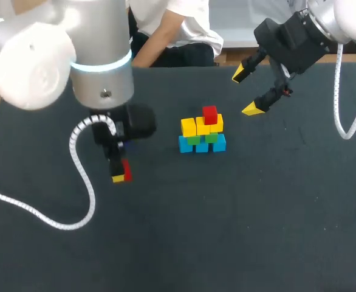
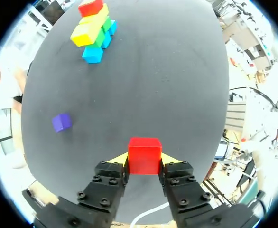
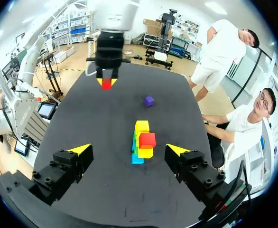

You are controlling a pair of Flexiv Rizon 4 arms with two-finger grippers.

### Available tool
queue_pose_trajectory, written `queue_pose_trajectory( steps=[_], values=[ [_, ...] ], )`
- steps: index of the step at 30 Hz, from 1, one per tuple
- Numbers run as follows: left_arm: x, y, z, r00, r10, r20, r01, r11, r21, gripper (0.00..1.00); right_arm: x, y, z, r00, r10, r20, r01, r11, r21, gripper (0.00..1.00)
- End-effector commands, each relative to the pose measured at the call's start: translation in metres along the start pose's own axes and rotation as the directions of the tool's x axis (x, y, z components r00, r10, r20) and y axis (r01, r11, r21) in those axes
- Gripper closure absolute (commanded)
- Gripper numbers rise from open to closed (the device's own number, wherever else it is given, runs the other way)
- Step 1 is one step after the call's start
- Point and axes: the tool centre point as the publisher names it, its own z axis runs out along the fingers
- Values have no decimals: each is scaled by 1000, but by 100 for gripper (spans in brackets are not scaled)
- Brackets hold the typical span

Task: Place the blue cubes, place green cubes on the blue cubes, place the yellow cubes on the green cubes, then place the red cubes on the yellow cubes, and place purple cube on the red cubes.

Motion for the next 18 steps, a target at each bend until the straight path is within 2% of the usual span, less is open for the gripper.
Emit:
queue_pose_trajectory(
  steps=[1, 12, 15, 18],
  values=[
    [-3, -11, 6, 1000, -3, 3, 3, 981, -191, 100, 0, 0, 0, 1000, 0, 0, 0, 1000, 0, 0],
    [-12, -16, 19, 998, 22, 53, -15, 992, -129, 100, 0, 0, 0, 1000, 0, 0, 0, 1000, 0, 0],
    [-15, -13, 26, 994, 58, 97, -55, 998, -33, 100, 0, 0, 0, 1000, 0, 0, 0, 1000, 0, 0],
    [-19, -11, 28, 992, 88, 93, -88, 996, -5, 100, 0, 0, 0, 1000, 0, 0, 0, 1000, 0, 0]
  ],
)
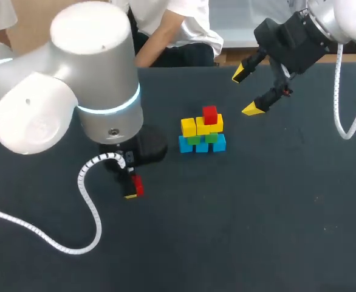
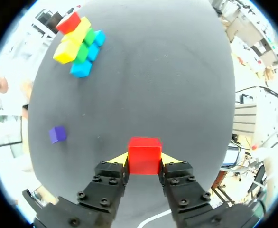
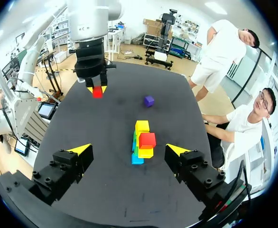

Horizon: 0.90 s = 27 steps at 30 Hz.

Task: Place the blue cubes, place green cubes on the blue cubes, place the yellow cubes on the green cubes, then place the red cubes on the yellow cubes, and place purple cube on the red cubes.

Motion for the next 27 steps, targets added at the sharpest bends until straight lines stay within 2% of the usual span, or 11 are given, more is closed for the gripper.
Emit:
queue_pose_trajectory(
  steps=[1, 10, 27],
  values=[
    [0, 14, 6, 999, 27, 16, -28, 997, 67, 100, 0, 0, 0, 1000, 0, 0, 0, 1000, 0, 0],
    [-6, 17, 10, 998, 56, -41, -53, 996, 66, 100, 0, 0, 0, 1000, 0, 0, 0, 1000, 0, 0],
    [-17, 20, 19, 997, 55, -52, -51, 996, 74, 100, 0, 0, 0, 1000, 0, 0, 0, 1000, 0, 0]
  ],
)
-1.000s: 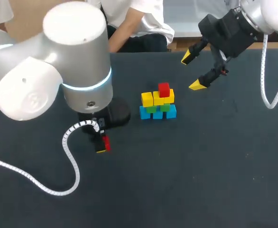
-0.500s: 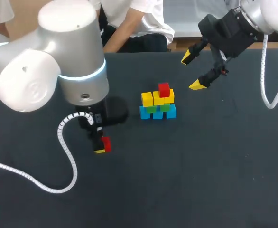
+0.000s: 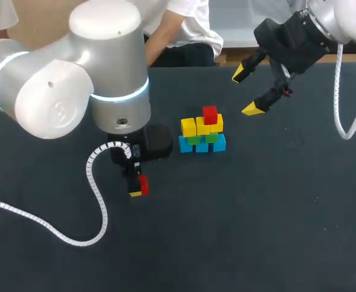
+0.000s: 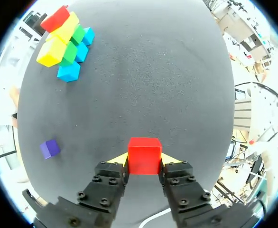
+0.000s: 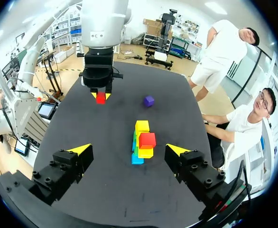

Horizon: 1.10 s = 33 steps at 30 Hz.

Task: Place the blue cubes, place green cubes on the blue cubes, place the yellow cubes on the green cubes, then place the red cubes on the yellow cubes, and place purple cube on the red cubes.

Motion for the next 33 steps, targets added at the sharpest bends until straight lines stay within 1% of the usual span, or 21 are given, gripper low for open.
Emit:
queue_pose_trajectory(
  steps=[1, 5, 7, 10, 13, 16, 18, 19, 23, 27, 28, 29, 30, 32, 33],
  values=[
    [-7, 7, 2, 1000, 8, -15, -8, 1000, 5, 100, 0, 0, 0, 1000, 0, 0, 0, 1000, 0, 0],
    [-17, 10, 4, 1000, 28, -4, -28, 1000, 3, 100, 0, 0, 0, 1000, 0, 0, 0, 1000, 0, 0],
    [-18, 10, 4, 1000, 30, 0, -30, 1000, 3, 97, 0, 0, 0, 1000, 0, 0, 0, 1000, 0, 0],
    [-17, 11, 6, 1000, 28, 4, -28, 1000, 5, 88, 0, 0, 0, 1000, 0, 0, 0, 1000, 0, 0],
    [-16, 11, 7, 1000, 25, 4, -25, 1000, 8, 74, 0, 0, 0, 1000, 0, 0, 0, 1000, 0, 0],
    [-16, 11, 8, 1000, 28, -8, -28, 1000, 13, 70, 0, 0, 0, 1000, 0, 0, 0, 1000, 0, 0],
    [-16, 11, 9, 999, 30, -16, -29, 999, 19, 59, 0, 0, 0, 1000, 0, 0, 0, 1000, 0, 0],
    [-16, 11, 9, 999, 31, -19, -30, 999, 20, 56, 0, 0, 0, 1000, 0, 0, 0, 1000, 0, 0],
    [-16, 11, 10, 999, 31, -25, -30, 999, 29, 56, 0, 0, 0, 1000, 0, 0, 0, 1000, 0, 0],
    [-16, 11, 11, 999, 30, -25, -29, 999, 36, 50, 0, 0, 0, 1000, 0, 0, 0, 1000, 0, 0],
    [-16, 11, 11, 999, 29, -22, -28, 999, 36, 47, 0, 0, 0, 1000, 0, 0, 0, 1000, 0, 0],
    [-16, 11, 11, 999, 28, -18, -27, 999, 35, 42, 0, 0, 0, 1000, 0, 0, 0, 1000, 0, 0],
    [-15, 11, 10, 1000, 25, -12, -24, 999, 35, 31, 0, 0, 0, 1000, 0, 0, 0, 1000, 0, 0],
    [-13, 12, 8, 1000, 7, 2, -7, 999, 38, 2, 0, 0, 0, 1000, 0, 0, 0, 1000, 0, 0],
    [-11, 13, 7, 1000, 0, 7, 0, 999, 38, 0, 0, 0, 0, 1000, 0, 0, 0, 1000, 0, 0]
  ],
)
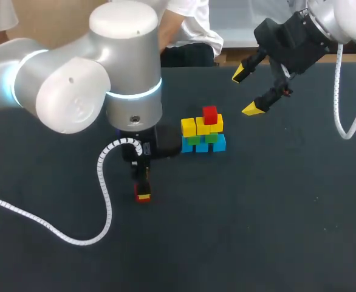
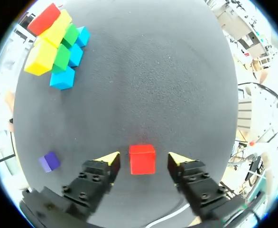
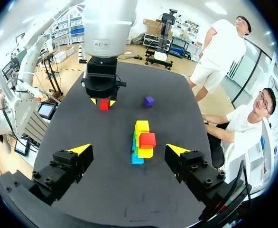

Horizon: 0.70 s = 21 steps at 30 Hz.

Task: Place the blue cubes, place green cubes on the blue cubes, place the yellow cubes on the green cubes, then place the red cubes on the yellow cubes, and place purple cube on the red cubes.

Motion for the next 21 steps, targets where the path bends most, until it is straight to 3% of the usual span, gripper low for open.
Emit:
queue_pose_trajectory(
  steps=[1, 12, 21],
  values=[
    [7, 4, -3, 1000, -15, 15, 15, 1000, 5, 0, 0, 0, 0, 1000, 0, 0, 0, 1000, 0, 0],
    [9, 8, -11, 997, -58, 54, 56, 998, 37, 0, 0, 0, 0, 1000, 0, 0, 0, 1000, 0, 0],
    [6, 8, -6, 998, -62, 33, 61, 997, 53, 0, 0, 0, 0, 1000, 0, 0, 0, 1000, 0, 0]
  ],
)
